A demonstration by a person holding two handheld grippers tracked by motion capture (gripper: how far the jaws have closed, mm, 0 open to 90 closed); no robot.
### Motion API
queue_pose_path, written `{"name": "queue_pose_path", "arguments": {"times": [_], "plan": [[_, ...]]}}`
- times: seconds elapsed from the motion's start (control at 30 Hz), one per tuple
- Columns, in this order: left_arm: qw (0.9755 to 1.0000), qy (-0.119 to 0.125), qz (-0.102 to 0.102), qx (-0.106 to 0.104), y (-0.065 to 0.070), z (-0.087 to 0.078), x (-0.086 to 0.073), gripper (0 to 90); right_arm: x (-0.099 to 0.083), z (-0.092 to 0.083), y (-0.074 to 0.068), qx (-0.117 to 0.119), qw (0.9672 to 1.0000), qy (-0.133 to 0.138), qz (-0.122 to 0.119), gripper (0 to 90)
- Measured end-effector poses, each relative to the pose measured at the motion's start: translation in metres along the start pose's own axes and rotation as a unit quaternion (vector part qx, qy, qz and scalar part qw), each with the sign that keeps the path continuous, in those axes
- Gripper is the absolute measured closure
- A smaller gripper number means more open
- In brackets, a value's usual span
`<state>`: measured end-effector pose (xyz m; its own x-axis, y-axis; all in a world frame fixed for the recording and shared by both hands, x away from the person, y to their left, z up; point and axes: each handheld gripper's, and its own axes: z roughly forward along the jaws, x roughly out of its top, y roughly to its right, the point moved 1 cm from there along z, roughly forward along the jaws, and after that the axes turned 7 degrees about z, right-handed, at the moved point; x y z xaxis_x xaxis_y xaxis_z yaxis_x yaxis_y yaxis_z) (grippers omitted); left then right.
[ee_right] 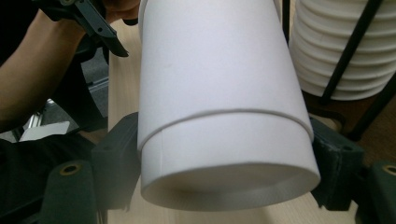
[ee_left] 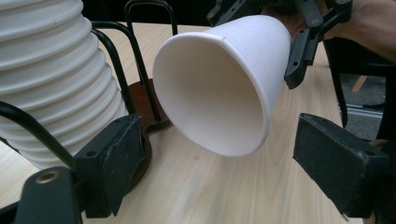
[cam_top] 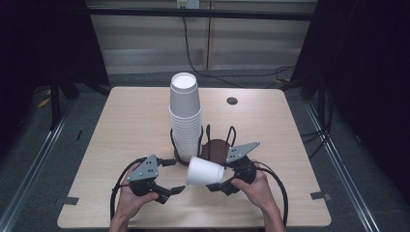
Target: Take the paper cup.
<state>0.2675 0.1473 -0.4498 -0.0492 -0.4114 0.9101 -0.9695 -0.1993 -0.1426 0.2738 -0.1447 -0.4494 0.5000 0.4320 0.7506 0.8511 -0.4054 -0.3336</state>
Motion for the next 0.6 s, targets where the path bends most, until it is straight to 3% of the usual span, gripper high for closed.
{"name": "queue_pose_path", "arguments": {"times": [0.1, 0.23, 0.47, 0.6], "plan": [[0.9999, 0.01, 0.0, -0.01, 0.0, -0.001, -0.003, 15.6, -0.002, 0.002, -0.001, 0.005, 0.9999, 0.011, -0.003, 23.3], [0.9998, 0.019, -0.009, -0.005, 0.001, -0.003, -0.007, 15.5, -0.003, 0.003, -0.002, 0.013, 0.9994, 0.031, -0.01, 23.3], [0.9984, 0.05, -0.018, -0.017, 0.001, -0.003, -0.008, 15.6, -0.007, 0.004, -0.001, 0.031, 0.9967, 0.073, -0.015, 23.3], [0.9977, 0.06, -0.022, -0.022, 0.001, 0.0, -0.008, 15.6, -0.012, 0.008, 0.0, 0.036, 0.996, 0.08, -0.017, 23.4]]}}
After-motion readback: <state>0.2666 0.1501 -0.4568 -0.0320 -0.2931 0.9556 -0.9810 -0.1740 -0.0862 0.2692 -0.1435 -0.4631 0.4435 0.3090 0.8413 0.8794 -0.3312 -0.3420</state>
